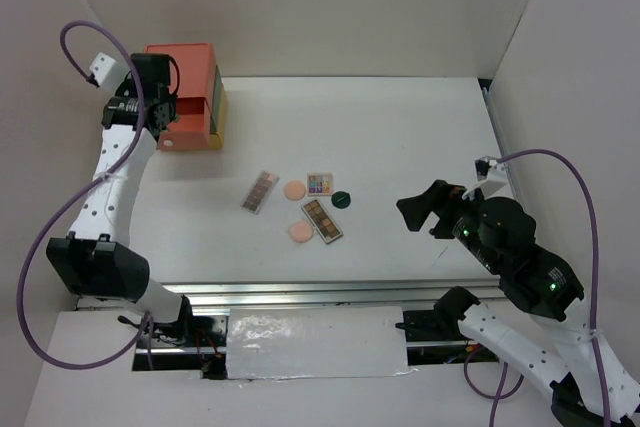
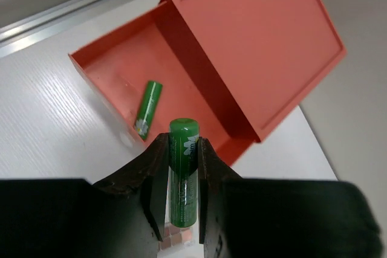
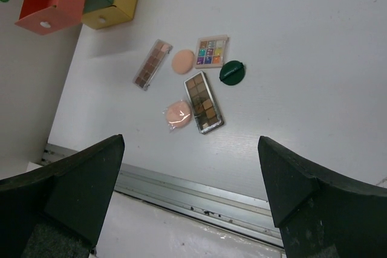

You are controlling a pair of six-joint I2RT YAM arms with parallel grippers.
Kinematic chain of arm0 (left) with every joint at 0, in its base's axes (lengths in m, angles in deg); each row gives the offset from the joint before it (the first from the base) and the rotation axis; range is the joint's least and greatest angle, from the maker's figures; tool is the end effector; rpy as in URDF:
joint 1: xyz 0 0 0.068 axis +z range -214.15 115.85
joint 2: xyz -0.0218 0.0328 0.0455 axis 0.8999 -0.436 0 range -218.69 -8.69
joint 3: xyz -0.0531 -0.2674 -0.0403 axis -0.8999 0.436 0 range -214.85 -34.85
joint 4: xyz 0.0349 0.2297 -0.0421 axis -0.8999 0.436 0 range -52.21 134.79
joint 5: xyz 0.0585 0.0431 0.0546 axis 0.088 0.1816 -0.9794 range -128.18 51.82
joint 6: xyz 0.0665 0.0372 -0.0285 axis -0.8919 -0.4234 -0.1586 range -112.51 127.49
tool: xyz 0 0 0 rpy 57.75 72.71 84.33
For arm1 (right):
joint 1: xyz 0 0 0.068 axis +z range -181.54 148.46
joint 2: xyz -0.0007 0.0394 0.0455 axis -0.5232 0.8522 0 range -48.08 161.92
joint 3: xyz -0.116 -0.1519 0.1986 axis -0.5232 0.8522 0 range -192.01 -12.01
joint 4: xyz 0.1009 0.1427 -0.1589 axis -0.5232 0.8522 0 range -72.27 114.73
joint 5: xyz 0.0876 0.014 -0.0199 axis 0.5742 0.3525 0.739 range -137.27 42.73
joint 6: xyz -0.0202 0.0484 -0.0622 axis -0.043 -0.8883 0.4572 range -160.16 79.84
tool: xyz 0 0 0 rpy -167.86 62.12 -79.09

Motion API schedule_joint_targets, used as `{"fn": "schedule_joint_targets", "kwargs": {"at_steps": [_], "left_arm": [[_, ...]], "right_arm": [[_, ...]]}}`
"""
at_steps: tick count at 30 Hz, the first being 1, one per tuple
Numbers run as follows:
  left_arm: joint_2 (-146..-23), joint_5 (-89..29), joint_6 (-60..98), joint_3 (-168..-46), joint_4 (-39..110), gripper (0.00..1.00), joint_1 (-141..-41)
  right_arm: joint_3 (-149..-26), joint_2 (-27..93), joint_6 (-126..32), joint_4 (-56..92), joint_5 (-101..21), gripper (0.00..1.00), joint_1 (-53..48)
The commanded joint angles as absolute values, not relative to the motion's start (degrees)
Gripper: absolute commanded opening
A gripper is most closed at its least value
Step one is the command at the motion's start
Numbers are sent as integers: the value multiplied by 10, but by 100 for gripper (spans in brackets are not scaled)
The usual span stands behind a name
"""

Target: Organize the makeup

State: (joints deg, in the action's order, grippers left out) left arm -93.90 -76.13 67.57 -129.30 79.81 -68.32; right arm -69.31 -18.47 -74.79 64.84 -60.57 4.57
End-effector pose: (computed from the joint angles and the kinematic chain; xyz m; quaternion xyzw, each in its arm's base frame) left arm 0.3144 0.0206 0.4035 -0.5267 0.6603 0.0009 0.5353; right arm 0.0802 0.0385 0.3523 0.0564 0.8115 0.2551 0.5226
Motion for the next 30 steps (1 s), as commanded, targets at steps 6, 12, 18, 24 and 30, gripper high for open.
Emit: {"fn": "schedule_joint_targets", "kwargs": {"at_steps": [6, 12, 18, 24, 30], "left_arm": [[-1003, -675, 627, -1309, 758, 40, -606], [-1019, -645, 612, -1331, 736, 79, -584], [-915, -624, 616, -1244, 691, 99, -584], [-726, -632, 678, -1020, 661, 66, -585], [-655, -590, 674, -865, 552, 54, -584]], "right_arm": [[-717, -172, -738, 632, -599, 100, 45], [-718, -177, -736, 640, -608, 100, 45], [-713, -166, -737, 632, -598, 100, 45], [-693, -166, -743, 611, -584, 100, 45], [-689, -170, -744, 596, -562, 100, 46]]}}
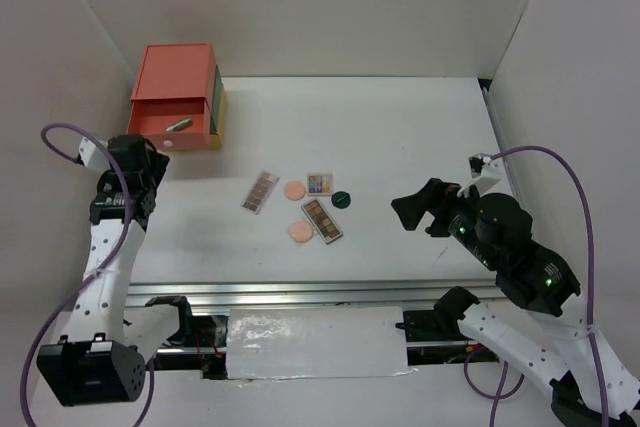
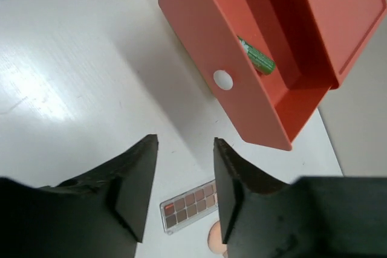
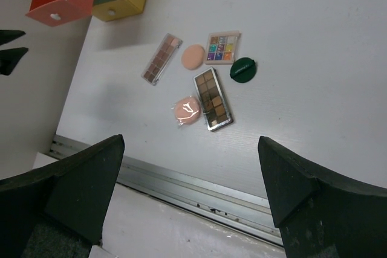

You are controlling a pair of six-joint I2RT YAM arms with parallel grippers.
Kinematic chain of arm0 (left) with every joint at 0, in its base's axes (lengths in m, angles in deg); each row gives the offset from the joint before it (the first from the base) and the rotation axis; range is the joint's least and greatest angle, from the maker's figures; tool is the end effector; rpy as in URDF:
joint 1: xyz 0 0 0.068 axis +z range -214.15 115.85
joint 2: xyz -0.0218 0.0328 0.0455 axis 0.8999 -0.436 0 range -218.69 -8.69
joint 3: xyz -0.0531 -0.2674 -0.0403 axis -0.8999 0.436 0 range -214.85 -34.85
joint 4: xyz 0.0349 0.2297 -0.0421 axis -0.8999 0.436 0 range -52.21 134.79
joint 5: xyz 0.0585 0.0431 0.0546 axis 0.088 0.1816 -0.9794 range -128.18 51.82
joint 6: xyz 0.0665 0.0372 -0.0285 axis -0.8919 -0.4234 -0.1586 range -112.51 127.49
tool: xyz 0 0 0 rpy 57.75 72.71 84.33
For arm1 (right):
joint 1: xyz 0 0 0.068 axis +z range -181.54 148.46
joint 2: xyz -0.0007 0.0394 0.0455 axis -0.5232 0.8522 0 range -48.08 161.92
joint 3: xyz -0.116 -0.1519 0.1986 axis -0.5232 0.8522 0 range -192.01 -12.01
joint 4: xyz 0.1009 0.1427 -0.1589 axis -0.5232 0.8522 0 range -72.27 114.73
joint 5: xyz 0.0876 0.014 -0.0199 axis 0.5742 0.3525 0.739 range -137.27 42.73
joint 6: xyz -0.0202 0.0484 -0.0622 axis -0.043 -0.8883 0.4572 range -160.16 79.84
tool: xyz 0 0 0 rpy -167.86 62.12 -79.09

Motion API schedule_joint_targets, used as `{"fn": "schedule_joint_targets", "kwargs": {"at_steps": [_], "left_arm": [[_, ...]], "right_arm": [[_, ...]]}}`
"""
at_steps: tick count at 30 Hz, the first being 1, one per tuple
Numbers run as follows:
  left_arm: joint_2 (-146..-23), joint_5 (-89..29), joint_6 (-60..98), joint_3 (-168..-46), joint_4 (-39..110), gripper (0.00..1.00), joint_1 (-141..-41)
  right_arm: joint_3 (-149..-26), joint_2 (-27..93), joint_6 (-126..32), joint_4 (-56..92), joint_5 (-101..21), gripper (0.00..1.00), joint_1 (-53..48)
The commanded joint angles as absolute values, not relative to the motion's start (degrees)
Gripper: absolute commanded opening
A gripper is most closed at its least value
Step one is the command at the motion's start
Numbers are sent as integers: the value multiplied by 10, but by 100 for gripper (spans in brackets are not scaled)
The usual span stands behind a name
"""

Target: Organize the makeup

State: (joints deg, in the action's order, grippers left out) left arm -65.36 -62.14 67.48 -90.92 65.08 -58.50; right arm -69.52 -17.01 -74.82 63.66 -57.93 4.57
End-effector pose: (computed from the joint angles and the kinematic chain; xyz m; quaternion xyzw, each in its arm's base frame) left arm 0.2103 0.0496 0.3295 -0.5442 0.6462 -0.0722 0.5302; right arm 0.0843 0.0454 0.3542 0.0433 0.8137 0.2710 0.5125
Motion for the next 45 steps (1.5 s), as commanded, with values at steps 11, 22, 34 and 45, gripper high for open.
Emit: {"fn": "schedule_joint_targets", "kwargs": {"at_steps": [11, 22, 34, 45], "left_arm": [[-739, -574, 647, -830, 419, 42, -582], [-802, -571, 638, -852, 322, 41, -572], [-867, -580, 620, -908, 302, 40, -572], [-946, -565, 616, -919, 216, 41, -571]], "right_arm": [[-676, -183, -737, 575, -542, 100, 46], [-669, -165, -736, 563, -532, 100, 46], [-659, -127, -734, 533, -518, 100, 45], [-656, -98, -721, 515, -527, 100, 46]]}}
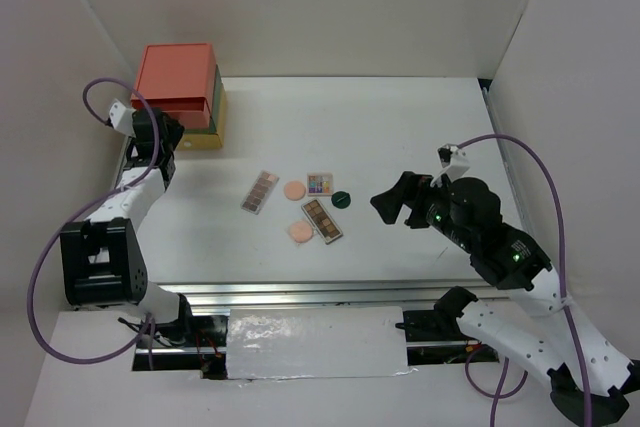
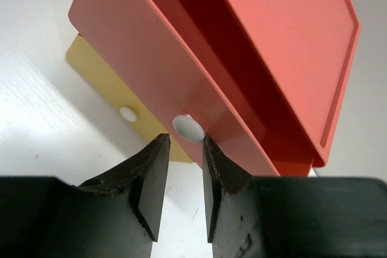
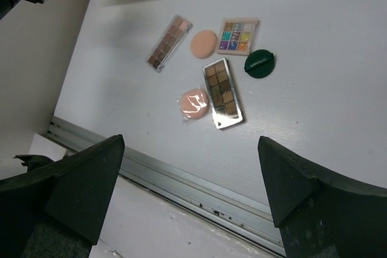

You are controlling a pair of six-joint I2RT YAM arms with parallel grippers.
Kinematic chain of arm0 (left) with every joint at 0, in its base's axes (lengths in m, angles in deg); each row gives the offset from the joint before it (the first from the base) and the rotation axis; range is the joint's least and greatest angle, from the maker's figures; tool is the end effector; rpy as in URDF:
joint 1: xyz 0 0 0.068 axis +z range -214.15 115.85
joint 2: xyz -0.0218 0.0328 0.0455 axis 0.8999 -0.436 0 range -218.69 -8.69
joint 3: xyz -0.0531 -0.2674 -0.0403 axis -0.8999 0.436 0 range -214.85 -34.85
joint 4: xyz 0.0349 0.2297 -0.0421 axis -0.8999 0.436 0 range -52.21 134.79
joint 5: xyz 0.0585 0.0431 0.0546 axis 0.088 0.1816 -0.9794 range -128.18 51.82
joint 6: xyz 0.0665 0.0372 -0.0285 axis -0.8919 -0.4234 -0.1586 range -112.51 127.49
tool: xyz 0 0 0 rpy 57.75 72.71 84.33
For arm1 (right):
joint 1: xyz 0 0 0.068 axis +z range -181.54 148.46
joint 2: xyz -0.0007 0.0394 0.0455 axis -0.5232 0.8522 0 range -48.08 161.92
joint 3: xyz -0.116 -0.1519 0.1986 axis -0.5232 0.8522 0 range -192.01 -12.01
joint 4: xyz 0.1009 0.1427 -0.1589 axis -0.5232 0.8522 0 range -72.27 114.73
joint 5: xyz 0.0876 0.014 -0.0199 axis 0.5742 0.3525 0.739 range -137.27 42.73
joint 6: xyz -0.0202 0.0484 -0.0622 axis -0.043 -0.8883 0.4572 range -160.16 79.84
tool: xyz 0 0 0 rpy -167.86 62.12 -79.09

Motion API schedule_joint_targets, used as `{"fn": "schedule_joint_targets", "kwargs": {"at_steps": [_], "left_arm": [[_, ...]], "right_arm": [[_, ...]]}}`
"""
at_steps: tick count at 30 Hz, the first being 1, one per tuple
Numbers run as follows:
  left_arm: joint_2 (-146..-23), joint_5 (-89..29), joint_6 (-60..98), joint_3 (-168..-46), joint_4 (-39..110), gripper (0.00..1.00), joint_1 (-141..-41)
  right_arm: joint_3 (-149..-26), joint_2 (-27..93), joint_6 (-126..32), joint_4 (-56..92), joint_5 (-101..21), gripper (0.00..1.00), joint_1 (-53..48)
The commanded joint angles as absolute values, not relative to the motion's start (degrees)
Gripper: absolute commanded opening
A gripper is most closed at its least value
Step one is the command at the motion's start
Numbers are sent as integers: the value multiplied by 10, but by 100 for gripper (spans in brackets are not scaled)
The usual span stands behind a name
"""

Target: Organize the makeup

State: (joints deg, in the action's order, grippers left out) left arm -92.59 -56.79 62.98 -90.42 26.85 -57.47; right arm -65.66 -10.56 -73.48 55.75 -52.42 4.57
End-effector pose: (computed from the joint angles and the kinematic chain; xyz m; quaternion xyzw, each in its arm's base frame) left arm 0.3413 0.0626 0.2863 -0.4926 0.6316 -0.1228 0.5860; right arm 0.1126 0.0744 0.3405 0.0050 0.8280 0.2880 0.4811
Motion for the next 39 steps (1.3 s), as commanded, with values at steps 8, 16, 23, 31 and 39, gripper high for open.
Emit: {"fn": "schedule_joint_targets", "kwargs": {"at_steps": [8, 16, 23, 31, 39], "left_arm": [[-994, -561, 608, -946, 189, 43, -572], [-1040, -552, 607, -982, 191, 44, -572], [-1032, -554, 603, -981, 178, 45, -571], [-972, -563, 636, -922, 203, 74, -572], [-928, -538, 667, -813, 139, 79, -571]], "right_arm": [[-655, -63, -707, 504, -521, 100, 46], [-646, -77, -704, 508, -531, 100, 45], [-649, -78, -703, 510, -531, 100, 46], [-640, -85, -707, 500, -522, 100, 46], [-633, -84, -700, 491, -518, 100, 46]]}}
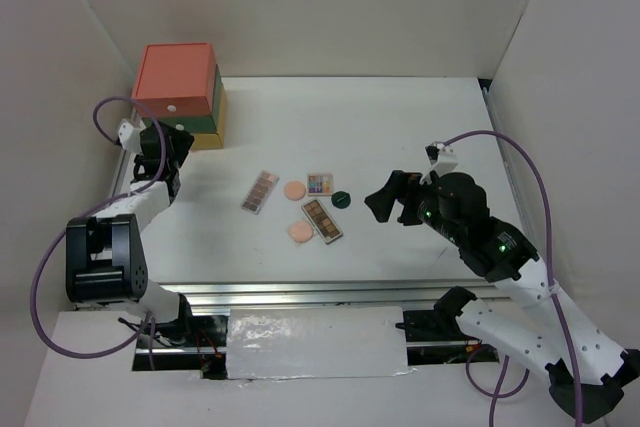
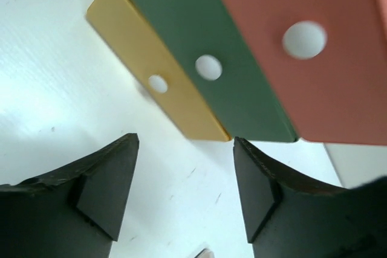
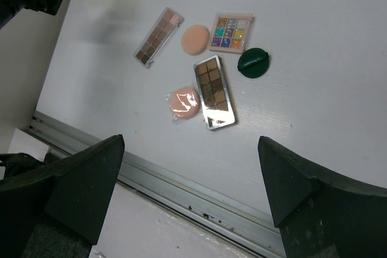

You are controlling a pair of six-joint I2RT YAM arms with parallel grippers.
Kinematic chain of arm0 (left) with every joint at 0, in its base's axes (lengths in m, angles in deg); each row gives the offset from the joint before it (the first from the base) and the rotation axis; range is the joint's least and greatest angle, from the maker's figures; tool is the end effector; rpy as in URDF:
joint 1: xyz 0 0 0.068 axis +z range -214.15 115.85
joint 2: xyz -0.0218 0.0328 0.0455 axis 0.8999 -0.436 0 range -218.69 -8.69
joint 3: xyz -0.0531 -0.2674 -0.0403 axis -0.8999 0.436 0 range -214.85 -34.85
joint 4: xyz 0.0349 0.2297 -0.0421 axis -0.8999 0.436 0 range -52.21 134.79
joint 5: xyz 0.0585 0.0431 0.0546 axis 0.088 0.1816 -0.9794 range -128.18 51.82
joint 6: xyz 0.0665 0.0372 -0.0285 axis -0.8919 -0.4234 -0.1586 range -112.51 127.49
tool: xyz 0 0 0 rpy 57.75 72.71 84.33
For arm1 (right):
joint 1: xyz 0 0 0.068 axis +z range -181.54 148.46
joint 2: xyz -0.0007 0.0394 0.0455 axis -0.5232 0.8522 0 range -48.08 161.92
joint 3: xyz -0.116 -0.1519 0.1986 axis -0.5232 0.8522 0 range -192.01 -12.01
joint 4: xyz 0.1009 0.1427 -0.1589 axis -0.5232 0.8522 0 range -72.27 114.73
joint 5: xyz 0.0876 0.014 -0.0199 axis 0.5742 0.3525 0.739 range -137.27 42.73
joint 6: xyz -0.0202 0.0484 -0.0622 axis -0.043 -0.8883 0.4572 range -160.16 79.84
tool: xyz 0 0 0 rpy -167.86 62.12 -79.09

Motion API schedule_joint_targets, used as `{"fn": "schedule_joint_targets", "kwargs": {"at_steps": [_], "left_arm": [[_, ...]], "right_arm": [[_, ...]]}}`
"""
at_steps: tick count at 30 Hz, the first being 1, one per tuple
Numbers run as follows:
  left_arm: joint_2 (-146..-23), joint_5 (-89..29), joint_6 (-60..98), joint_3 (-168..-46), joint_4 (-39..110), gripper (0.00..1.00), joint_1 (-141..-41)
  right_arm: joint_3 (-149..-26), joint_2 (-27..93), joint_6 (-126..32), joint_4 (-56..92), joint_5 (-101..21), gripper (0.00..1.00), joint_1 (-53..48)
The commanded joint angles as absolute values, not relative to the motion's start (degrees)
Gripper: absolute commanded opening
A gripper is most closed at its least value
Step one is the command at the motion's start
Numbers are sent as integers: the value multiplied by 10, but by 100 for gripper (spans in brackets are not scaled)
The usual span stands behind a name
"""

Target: Organize the makeup

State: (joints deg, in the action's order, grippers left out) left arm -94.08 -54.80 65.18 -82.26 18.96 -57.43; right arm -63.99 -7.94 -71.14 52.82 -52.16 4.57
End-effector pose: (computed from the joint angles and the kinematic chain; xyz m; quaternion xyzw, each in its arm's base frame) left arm 0.3362 0.0599 0.2464 -0.5006 0.6376 -0.1405 0.5685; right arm 0.1242 0.0833 0.3321 -0.0139 0.8345 0.2741 0.4778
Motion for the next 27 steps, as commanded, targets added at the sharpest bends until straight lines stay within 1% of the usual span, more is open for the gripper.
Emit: {"fn": "schedule_joint_targets", "kwargs": {"at_steps": [1, 2, 9, 21, 27], "left_arm": [[-931, -536, 668, -806, 129, 75, -570], [-936, -532, 670, -801, 119, 74, -569], [-982, -479, 683, -769, -1, 73, -544], [-1075, -411, 678, -796, -132, 73, -514], [-1119, -387, 698, -791, -202, 70, -497]], "right_arm": [[-632, -83, -700, 488, -517, 100, 46], [-632, -82, -696, 486, -514, 100, 46], [-618, -77, -676, 451, -490, 100, 46], [-612, -46, -662, 423, -461, 100, 45], [-613, -46, -660, 421, -457, 100, 46]]}}
